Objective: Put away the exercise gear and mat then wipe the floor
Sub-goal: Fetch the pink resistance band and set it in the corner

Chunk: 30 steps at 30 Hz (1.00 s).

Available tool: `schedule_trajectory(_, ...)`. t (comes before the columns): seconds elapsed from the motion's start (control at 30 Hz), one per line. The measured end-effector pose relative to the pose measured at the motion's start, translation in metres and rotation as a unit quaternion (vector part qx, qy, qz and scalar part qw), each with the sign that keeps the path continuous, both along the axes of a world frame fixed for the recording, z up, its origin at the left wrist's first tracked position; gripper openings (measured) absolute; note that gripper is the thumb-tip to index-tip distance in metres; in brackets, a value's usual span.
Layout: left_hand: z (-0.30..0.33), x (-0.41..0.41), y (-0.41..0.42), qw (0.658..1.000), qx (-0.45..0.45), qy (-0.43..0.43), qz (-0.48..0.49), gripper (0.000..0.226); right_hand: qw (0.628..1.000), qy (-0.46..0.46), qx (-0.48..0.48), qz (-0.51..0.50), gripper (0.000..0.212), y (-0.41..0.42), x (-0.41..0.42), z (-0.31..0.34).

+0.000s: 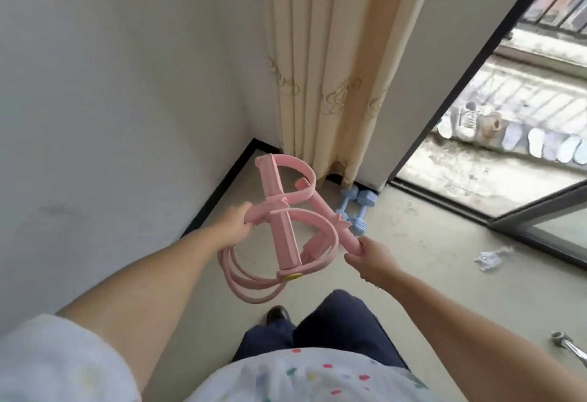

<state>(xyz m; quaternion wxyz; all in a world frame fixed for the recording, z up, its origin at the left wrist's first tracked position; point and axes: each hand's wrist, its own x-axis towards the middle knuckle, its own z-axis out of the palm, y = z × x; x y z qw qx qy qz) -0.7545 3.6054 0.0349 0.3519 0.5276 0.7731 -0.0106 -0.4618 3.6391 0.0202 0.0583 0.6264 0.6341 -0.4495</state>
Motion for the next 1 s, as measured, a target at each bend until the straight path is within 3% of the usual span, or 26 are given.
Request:
schedule_trajectory(0.2, -0.036, -0.026, 0.095, 0.997, -0.058, -0.03, -0.051, 0.03, 0.998, -0.042, -0.038, -0.024, 0.015, 0.08, -0.022, -0.027)
schedule_trajectory(0.43, -0.068, -0.055, 0.188, 0.988, -0.139, -0.052, -0.04, 0.041, 0.99, -0.076, -0.121, 0.002, 0.02, 0.185, -0.051, -0.05)
schedule_trajectory(0.6, -0.117, -0.068, 0.231, 0.983, -0.169, -0.068, -0.03, 0.035, 0.98, -0.099, -0.173, -0.006, 0.012, 0.229, -0.069, -0.086)
schedule_trajectory(0.7, -0.189, -0.073, 0.255, 0.979, -0.185, -0.076, -0.028, 0.036, 0.975, -0.106, -0.19, -0.042, 0.012, 0.241, -0.075, -0.149)
schedule_trajectory(1.0, -0.51, -0.086, 0.357, 0.974, -0.206, -0.016, -0.095, 0.037, 0.963, -0.088, -0.197, -0.163, 0.016, 0.286, -0.117, -0.479)
